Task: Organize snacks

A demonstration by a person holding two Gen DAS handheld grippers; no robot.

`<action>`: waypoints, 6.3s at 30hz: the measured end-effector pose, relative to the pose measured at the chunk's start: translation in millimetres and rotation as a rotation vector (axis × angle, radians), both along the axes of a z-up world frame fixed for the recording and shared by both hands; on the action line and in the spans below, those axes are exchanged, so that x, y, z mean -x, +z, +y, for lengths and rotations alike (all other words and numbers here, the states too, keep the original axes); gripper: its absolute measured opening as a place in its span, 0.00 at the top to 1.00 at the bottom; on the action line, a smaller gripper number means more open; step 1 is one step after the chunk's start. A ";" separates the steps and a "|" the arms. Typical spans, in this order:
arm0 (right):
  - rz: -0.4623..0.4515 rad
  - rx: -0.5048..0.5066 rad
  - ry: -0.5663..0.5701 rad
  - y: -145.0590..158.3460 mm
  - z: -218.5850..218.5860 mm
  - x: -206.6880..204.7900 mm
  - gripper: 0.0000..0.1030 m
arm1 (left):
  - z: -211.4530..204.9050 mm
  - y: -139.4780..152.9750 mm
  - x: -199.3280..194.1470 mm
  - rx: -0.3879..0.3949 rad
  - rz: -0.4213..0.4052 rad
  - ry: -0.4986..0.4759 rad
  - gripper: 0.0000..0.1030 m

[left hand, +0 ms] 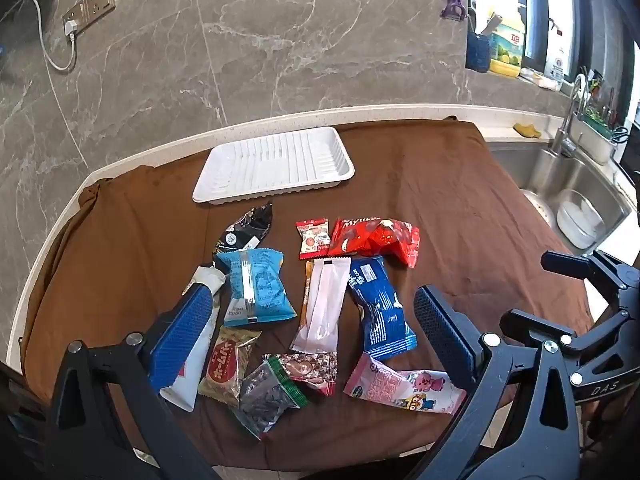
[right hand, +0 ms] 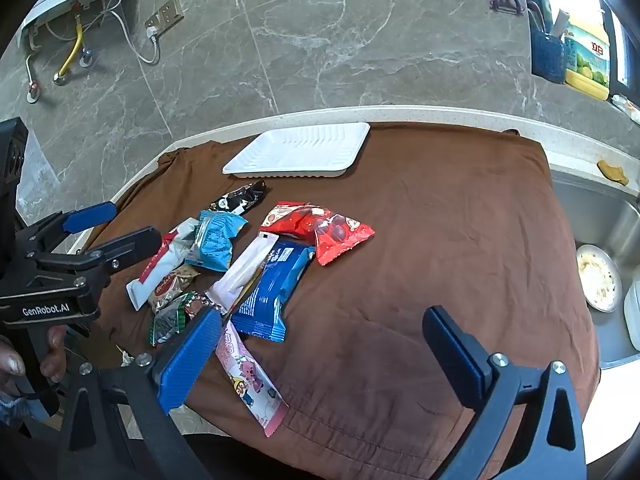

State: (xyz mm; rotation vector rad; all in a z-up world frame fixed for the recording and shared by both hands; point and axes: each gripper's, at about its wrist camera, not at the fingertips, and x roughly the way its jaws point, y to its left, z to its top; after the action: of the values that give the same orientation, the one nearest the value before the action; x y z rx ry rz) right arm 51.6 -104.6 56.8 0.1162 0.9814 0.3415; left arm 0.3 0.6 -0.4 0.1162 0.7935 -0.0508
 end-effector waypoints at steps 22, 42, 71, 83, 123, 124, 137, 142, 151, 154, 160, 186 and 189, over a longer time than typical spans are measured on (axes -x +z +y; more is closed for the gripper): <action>0.001 0.007 -0.009 2.1 -3.2 -1.5 0.00 | 0.4 -6.3 2.4 0.004 0.008 -0.002 0.01; 0.006 0.000 -0.019 3.4 -11.0 -4.4 0.00 | -1.1 -5.4 1.9 0.021 0.040 -0.013 0.01; -0.001 0.007 -0.009 7.3 -6.0 -4.8 0.00 | -2.9 -9.6 2.6 -0.023 0.038 -0.022 0.01; -0.005 0.005 -0.010 8.2 -5.2 -3.7 0.00 | -1.3 -11.6 4.2 -0.020 0.045 -0.026 0.01; 0.026 -0.005 0.018 -1.8 13.3 -2.8 0.00 | 21.4 -30.7 4.8 0.011 0.062 0.014 0.01; 0.031 -0.006 0.024 -3.2 16.5 -4.4 0.00 | 25.7 -34.0 3.8 0.007 0.066 0.023 0.01; 0.126 0.013 0.079 -33.4 61.4 -38.7 0.00 | 111.3 -74.3 -25.3 -0.004 0.126 0.147 0.01; 0.163 0.047 0.100 -48.8 81.4 -51.7 0.00 | 140.2 -81.9 -40.6 -0.006 0.184 0.173 0.01; 0.262 0.091 0.076 -77.4 99.3 -76.0 0.12 | 177.8 -99.0 -79.2 -0.011 0.230 0.170 0.01; 0.293 0.096 0.069 -86.5 103.6 -80.5 0.24 | 188.9 -106.8 -94.2 -0.013 0.240 0.162 0.01; 0.326 0.126 0.055 -98.1 109.2 -84.3 0.41 | 198.4 -126.8 -118.9 -0.037 0.284 0.104 0.01; 0.312 -0.204 -0.007 -58.7 76.4 -94.4 0.71 | 240.7 -123.7 -148.7 0.256 0.365 -0.009 0.86; 0.309 -0.252 -0.008 -50.2 76.2 -104.0 0.71 | 240.8 -108.2 -157.1 0.284 0.346 -0.022 0.86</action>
State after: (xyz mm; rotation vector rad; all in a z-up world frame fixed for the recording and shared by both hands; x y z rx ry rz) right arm 155.6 -28.4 6.6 0.4112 1.2397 0.4477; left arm 157.4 241.4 -108.6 -0.1573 1.1211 -0.2082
